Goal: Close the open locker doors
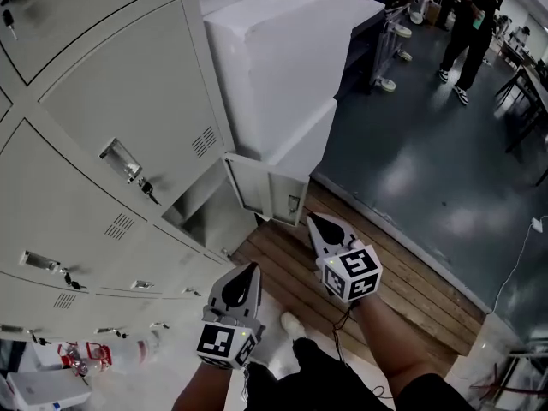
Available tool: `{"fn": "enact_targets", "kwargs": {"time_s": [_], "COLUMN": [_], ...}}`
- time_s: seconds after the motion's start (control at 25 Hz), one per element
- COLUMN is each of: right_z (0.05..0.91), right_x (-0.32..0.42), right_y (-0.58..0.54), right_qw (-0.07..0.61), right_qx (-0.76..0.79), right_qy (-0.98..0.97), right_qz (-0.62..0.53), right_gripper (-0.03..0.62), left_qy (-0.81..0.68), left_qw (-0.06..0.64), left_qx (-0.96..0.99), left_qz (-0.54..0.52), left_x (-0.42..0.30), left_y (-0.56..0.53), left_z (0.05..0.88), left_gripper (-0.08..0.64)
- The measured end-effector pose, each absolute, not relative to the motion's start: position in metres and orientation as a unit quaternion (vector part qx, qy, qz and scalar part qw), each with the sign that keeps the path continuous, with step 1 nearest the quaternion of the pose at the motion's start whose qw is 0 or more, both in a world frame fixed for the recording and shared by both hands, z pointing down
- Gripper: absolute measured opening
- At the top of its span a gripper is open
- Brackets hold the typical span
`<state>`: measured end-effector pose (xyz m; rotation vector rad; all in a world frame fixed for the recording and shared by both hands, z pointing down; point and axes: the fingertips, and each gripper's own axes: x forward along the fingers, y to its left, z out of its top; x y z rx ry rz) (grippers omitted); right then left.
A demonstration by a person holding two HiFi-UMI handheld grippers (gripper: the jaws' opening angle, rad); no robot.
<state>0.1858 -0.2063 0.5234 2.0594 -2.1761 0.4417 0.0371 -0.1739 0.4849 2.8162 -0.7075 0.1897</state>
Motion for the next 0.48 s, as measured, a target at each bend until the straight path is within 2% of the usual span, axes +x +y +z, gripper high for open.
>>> {"fn": "enact_targets", "kwargs": {"time_s": [0.4, 0.48], "right_z": [0.561, 0.571], "right_x": [0.227, 0.233], "right_y": [-0.243, -0.249], "right_qw": [0.074, 0.082], "right_qx": [0.665, 0.662], "right_qy": [-0.730, -0.731], "right_qz": [0.138, 0.142], "right_gripper": [0.002, 0.029], "left_qy": [-0.255, -0.260], "left_qw": [0.116, 0.118], "left_qx": [0.958, 0.957], "left_qz": [0.058, 0.056], "left_x": [0.079, 0.082], "left_y": [-0.197, -0.203], "left_z": [0.511, 0.517], "left_gripper": [0.002, 0.002]}}
